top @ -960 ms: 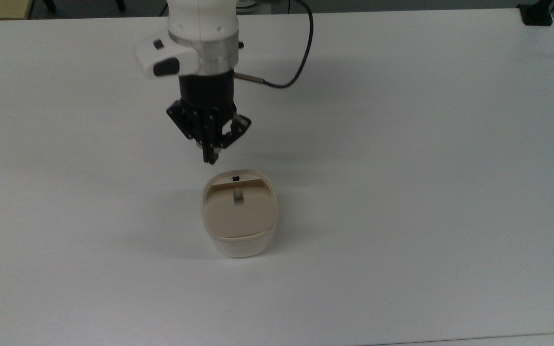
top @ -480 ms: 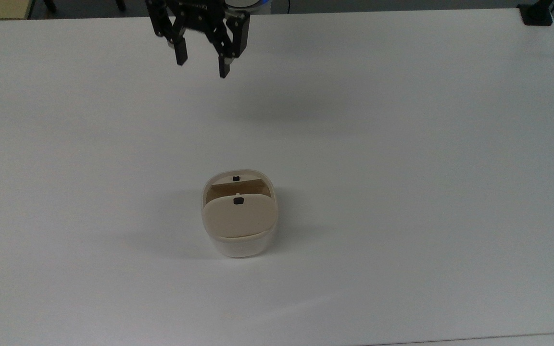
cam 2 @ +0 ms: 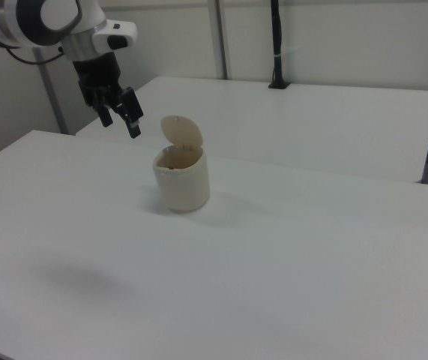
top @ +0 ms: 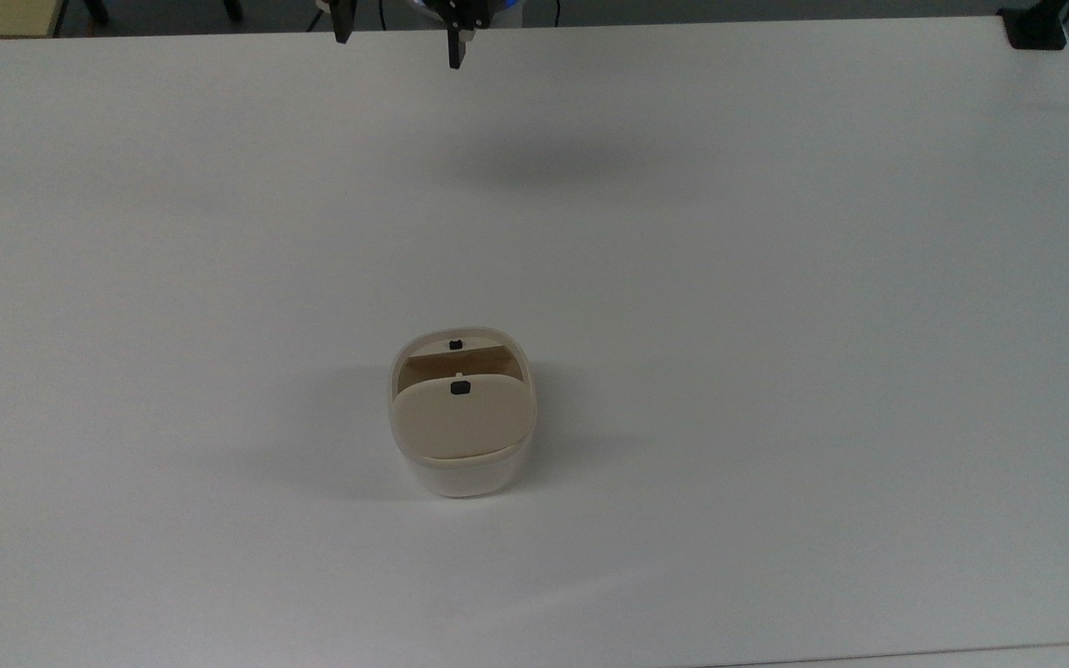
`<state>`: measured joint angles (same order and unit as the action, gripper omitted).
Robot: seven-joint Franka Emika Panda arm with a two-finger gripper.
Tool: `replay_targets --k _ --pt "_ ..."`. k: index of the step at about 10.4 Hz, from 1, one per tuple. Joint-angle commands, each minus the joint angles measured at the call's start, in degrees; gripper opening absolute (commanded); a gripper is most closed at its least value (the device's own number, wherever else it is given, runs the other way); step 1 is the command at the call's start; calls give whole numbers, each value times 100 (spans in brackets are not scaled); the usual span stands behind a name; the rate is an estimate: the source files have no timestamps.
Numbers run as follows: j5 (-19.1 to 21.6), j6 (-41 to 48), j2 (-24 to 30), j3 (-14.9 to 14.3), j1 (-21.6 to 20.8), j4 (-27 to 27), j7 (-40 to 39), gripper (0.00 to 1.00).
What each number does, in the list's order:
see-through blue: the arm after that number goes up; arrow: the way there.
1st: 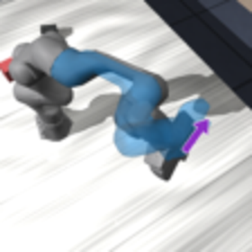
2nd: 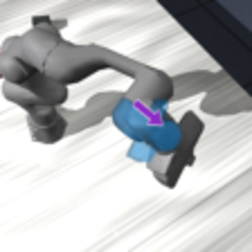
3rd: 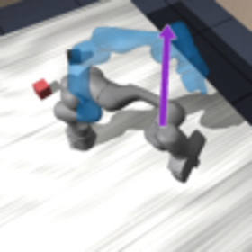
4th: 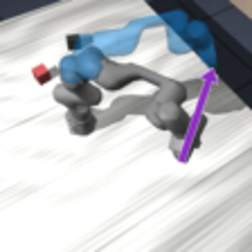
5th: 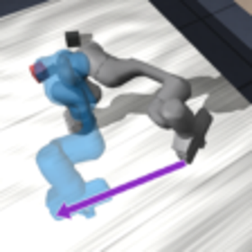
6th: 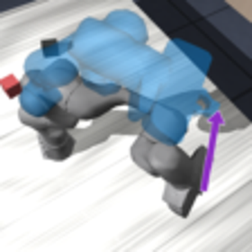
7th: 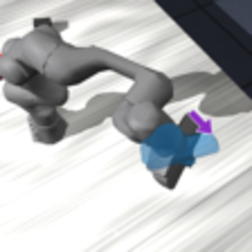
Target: Open the trash bin
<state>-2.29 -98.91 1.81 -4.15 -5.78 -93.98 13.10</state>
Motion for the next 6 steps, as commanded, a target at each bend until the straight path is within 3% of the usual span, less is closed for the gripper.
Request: replay_targets --k 1,6 --pt "53 3 83 1 209 -182 -1498 100" --pt "53 3 92 1 218 -156 -1705 100"
